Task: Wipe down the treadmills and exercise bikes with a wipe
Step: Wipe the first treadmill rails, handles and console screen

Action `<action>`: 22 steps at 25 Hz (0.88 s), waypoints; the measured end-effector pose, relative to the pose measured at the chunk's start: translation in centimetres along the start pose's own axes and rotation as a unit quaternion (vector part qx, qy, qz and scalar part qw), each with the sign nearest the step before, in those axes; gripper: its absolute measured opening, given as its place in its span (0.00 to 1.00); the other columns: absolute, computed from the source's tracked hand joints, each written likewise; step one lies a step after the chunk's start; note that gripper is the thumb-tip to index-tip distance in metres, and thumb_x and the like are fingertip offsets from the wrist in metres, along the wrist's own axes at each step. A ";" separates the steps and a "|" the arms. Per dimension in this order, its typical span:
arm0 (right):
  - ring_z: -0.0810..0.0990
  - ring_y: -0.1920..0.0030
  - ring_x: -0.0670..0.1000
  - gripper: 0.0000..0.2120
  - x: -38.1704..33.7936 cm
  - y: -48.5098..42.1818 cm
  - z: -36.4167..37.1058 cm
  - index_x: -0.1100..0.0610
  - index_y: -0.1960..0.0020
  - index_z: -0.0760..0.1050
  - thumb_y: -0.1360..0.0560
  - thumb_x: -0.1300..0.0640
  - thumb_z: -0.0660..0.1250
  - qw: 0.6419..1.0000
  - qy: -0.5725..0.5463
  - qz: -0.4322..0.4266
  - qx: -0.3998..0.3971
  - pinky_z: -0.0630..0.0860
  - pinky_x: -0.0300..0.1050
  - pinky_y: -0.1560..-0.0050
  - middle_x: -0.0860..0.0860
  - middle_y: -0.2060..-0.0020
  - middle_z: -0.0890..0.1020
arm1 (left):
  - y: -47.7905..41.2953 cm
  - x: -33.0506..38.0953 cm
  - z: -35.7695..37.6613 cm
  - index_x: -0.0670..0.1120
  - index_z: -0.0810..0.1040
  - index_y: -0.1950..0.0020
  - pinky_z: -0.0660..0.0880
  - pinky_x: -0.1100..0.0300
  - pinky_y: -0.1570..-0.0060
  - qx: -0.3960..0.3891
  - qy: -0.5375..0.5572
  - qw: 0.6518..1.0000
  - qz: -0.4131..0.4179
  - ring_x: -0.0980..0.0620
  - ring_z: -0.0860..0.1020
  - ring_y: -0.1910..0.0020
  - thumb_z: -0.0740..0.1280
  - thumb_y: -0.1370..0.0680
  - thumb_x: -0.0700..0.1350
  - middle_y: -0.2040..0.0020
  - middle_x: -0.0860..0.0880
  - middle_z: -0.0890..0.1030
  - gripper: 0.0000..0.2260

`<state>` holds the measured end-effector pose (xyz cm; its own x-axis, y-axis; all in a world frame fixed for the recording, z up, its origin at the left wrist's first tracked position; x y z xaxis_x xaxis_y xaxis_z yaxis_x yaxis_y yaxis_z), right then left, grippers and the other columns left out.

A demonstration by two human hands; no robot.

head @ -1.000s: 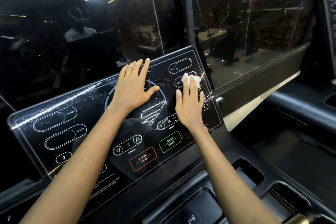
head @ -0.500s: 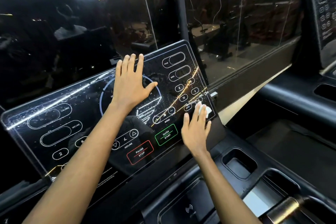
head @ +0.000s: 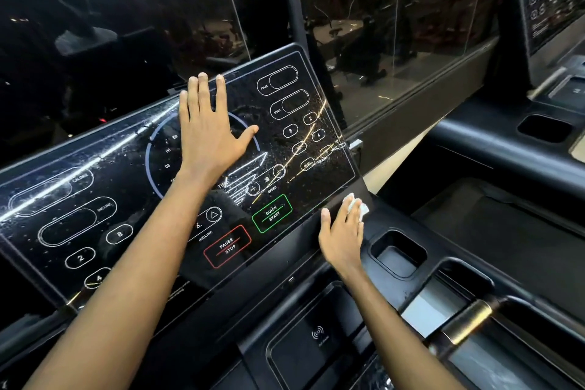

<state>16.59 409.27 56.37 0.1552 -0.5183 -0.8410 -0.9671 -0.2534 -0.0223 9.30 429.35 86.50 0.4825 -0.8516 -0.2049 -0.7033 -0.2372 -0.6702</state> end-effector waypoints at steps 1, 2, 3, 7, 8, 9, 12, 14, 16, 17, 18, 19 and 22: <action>0.38 0.20 0.51 0.35 0.3 -0.8 -0.5 0.56 0.19 0.37 0.17 0.40 0.47 1.000 -0.012 0.011 0.008 0.40 0.56 0.21 0.55 0.20 0.40 | 0.0 0.1 -0.1 0.43 0.49 0.18 0.44 0.44 0.22 0.000 0.001 1.000 0.001 0.39 0.48 0.19 0.61 0.23 0.69 0.19 0.36 0.52 0.45; 0.38 0.20 0.52 0.34 0.8 -1.6 -0.9 0.55 0.19 0.37 0.17 0.41 0.47 0.999 -0.026 0.027 0.016 0.41 0.57 0.21 0.56 0.20 0.41 | 0.0 0.1 -0.1 0.43 0.49 0.18 0.44 0.44 0.22 0.000 0.000 1.000 0.002 0.39 0.48 0.19 0.62 0.24 0.69 0.19 0.36 0.52 0.45; 0.39 0.20 0.52 0.34 1.1 -2.0 -1.2 0.55 0.19 0.38 0.16 0.41 0.47 0.998 -0.039 0.039 0.022 0.41 0.58 0.21 0.57 0.19 0.41 | 0.0 0.1 0.0 0.43 0.49 0.18 0.44 0.44 0.22 0.000 -0.001 1.000 0.003 0.39 0.48 0.19 0.62 0.24 0.69 0.19 0.36 0.52 0.45; 0.38 0.20 0.50 0.32 1.6 -1.0 -0.6 0.53 0.19 0.38 0.16 0.42 0.47 0.999 -0.029 0.006 0.018 0.40 0.56 0.22 0.53 0.20 0.40 | -0.1 -0.1 0.0 0.43 0.50 0.18 0.44 0.44 0.22 0.004 0.013 1.000 0.006 0.39 0.49 0.19 0.63 0.24 0.69 0.19 0.36 0.53 0.45; 0.39 0.20 0.50 0.32 2.0 -0.9 -0.7 0.53 0.19 0.38 0.16 0.42 0.46 1.000 -0.022 0.003 0.018 0.40 0.56 0.22 0.52 0.20 0.40 | -0.1 -0.1 0.0 0.43 0.50 0.18 0.44 0.45 0.22 0.008 0.018 1.000 0.006 0.39 0.49 0.20 0.63 0.24 0.69 0.19 0.36 0.53 0.45; 0.39 0.20 0.50 0.32 2.6 -1.1 -0.9 0.53 0.19 0.38 0.16 0.42 0.46 0.999 -0.026 0.015 0.017 0.40 0.57 0.22 0.52 0.20 0.40 | -0.1 -0.1 0.0 0.43 0.50 0.18 0.44 0.45 0.22 0.009 0.022 1.000 0.006 0.39 0.49 0.20 0.63 0.24 0.69 0.19 0.36 0.53 0.45; 0.38 0.20 0.51 0.33 3.8 -0.9 -1.0 0.53 0.19 0.36 0.16 0.41 0.46 0.997 -0.055 0.063 -0.003 0.39 0.56 0.21 0.54 0.20 0.39 | -0.1 -0.3 -0.2 0.44 0.51 0.18 0.44 0.46 0.22 0.001 0.027 1.000 0.008 0.40 0.50 0.19 0.63 0.24 0.69 0.19 0.37 0.54 0.45; 0.36 0.21 0.47 0.33 2.2 0.7 -0.2 0.52 0.19 0.37 0.16 0.40 0.46 0.998 -0.051 0.005 -0.033 0.37 0.53 0.22 0.51 0.20 0.38 | -0.1 -0.7 -0.7 0.45 0.53 0.18 0.46 0.46 0.22 0.008 0.029 0.999 0.019 0.41 0.52 0.20 0.63 0.24 0.68 0.19 0.38 0.56 0.44; 0.33 0.22 0.43 0.32 -0.8 3.1 0.8 0.51 0.19 0.38 0.16 0.39 0.45 0.993 -0.026 -0.096 -0.063 0.35 0.49 0.23 0.47 0.20 0.38 | -0.1 -1.2 -1.1 0.45 0.54 0.19 0.48 0.46 0.22 0.015 0.031 0.999 0.028 0.42 0.54 0.20 0.64 0.24 0.67 0.20 0.40 0.58 0.42; 0.32 0.23 0.42 0.32 -1.8 3.8 1.1 0.50 0.19 0.38 0.17 0.39 0.45 0.989 -0.014 -0.130 -0.074 0.34 0.48 0.23 0.46 0.21 0.37 | -0.1 -1.4 -1.3 0.44 0.55 0.19 0.48 0.46 0.22 0.015 0.029 0.999 0.030 0.42 0.54 0.20 0.64 0.23 0.67 0.20 0.40 0.58 0.42; 0.32 0.23 0.42 0.33 -2.5 3.8 1.1 0.50 0.19 0.37 0.17 0.38 0.44 0.987 -0.008 -0.144 -0.072 0.34 0.48 0.23 0.46 0.21 0.37 | 0.0 -1.5 -1.4 0.44 0.55 0.19 0.49 0.46 0.22 0.013 0.027 0.999 0.029 0.42 0.55 0.20 0.64 0.23 0.66 0.20 0.40 0.58 0.42; 0.32 0.23 0.42 0.33 -2.8 3.2 0.8 0.50 0.19 0.37 0.17 0.38 0.44 0.988 -0.003 -0.140 -0.057 0.35 0.49 0.23 0.46 0.21 0.37 | 0.0 -1.7 -1.4 0.43 0.55 0.19 0.49 0.46 0.22 0.011 0.026 0.999 0.027 0.42 0.55 0.20 0.64 0.23 0.66 0.20 0.40 0.59 0.42; 0.32 0.22 0.46 0.34 -3.9 1.3 -0.1 0.53 0.19 0.35 0.17 0.39 0.45 0.995 -0.018 -0.092 -0.025 0.37 0.55 0.21 0.52 0.20 0.36 | 0.3 -2.4 -1.8 0.44 0.55 0.19 0.49 0.46 0.22 0.008 0.024 0.999 0.021 0.42 0.55 0.20 0.65 0.23 0.65 0.20 0.40 0.59 0.42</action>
<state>14.70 410.91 59.63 0.3199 -0.4301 -0.8442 -0.9117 -0.3821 -0.1508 7.05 430.46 88.08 0.4276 -0.8819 -0.1985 -0.7136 -0.1945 -0.6730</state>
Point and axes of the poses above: each hand's wrist, its own y-axis away from the middle knuckle, its own z-axis out of the palm, x = y × z, the point moved 9 cm from there along -y, towards the middle knuckle
